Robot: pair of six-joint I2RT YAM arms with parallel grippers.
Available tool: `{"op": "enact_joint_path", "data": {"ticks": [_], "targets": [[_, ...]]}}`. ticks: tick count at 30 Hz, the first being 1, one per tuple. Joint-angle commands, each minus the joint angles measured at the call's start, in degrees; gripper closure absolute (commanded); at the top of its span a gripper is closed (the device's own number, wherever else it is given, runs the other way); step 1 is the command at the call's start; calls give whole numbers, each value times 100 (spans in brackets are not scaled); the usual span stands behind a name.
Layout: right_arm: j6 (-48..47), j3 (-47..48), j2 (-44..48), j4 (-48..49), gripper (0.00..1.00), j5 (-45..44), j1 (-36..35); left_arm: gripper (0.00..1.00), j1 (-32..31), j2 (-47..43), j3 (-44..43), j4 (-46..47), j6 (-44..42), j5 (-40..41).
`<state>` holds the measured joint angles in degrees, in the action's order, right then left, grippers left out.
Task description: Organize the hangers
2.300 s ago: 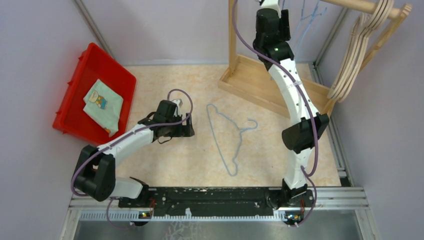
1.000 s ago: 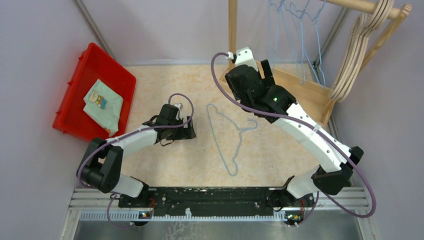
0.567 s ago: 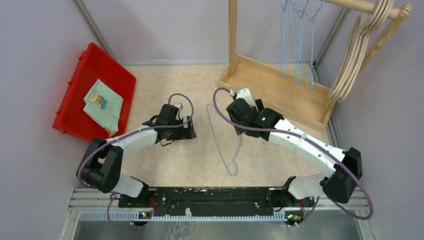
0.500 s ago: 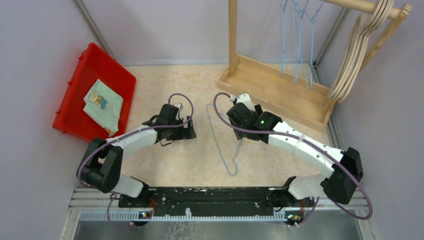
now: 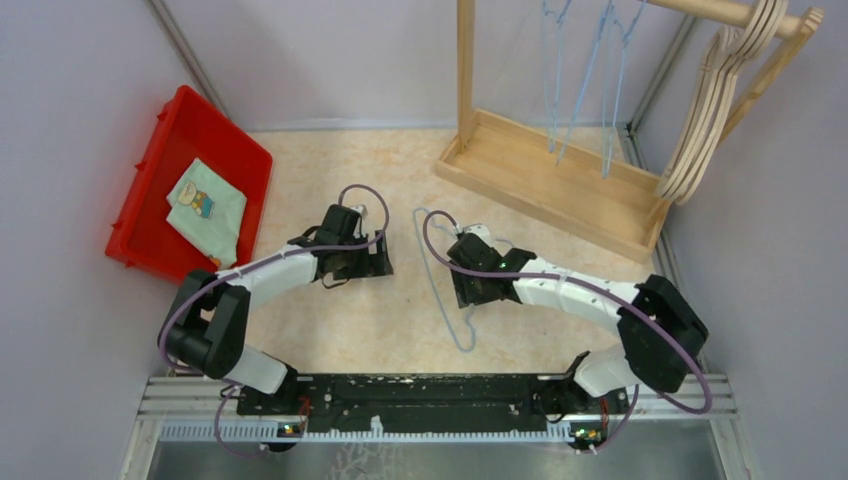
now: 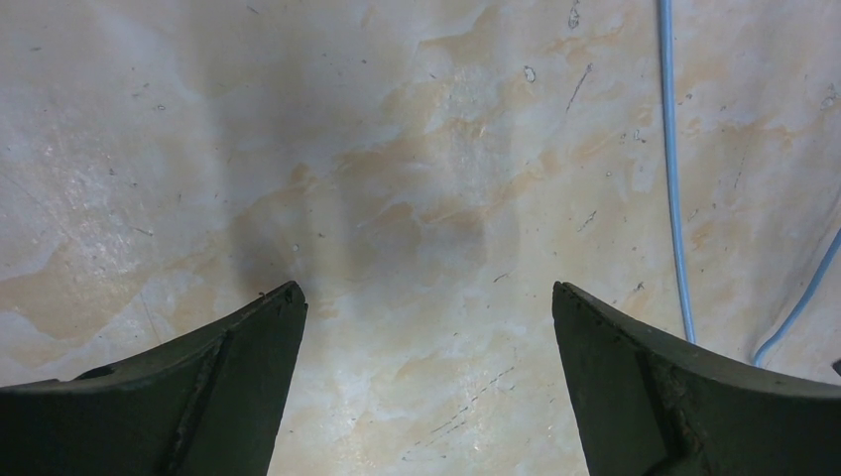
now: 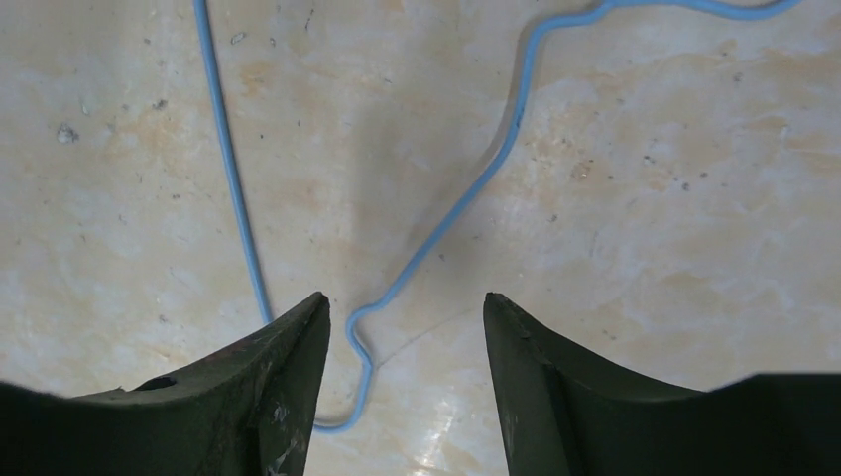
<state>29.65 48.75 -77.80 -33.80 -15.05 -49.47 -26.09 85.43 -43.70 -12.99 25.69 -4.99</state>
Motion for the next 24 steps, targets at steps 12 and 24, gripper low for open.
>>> {"op": "enact_joint_path", "data": {"ticks": [12, 24], "targets": [[529, 13, -1017, 1100, 62, 185, 739, 1, 24, -144, -54, -209, -75, -17], [462, -141, -1641, 1311, 82, -34, 794, 1, 23, -198, -45, -299, -141, -70]]}}
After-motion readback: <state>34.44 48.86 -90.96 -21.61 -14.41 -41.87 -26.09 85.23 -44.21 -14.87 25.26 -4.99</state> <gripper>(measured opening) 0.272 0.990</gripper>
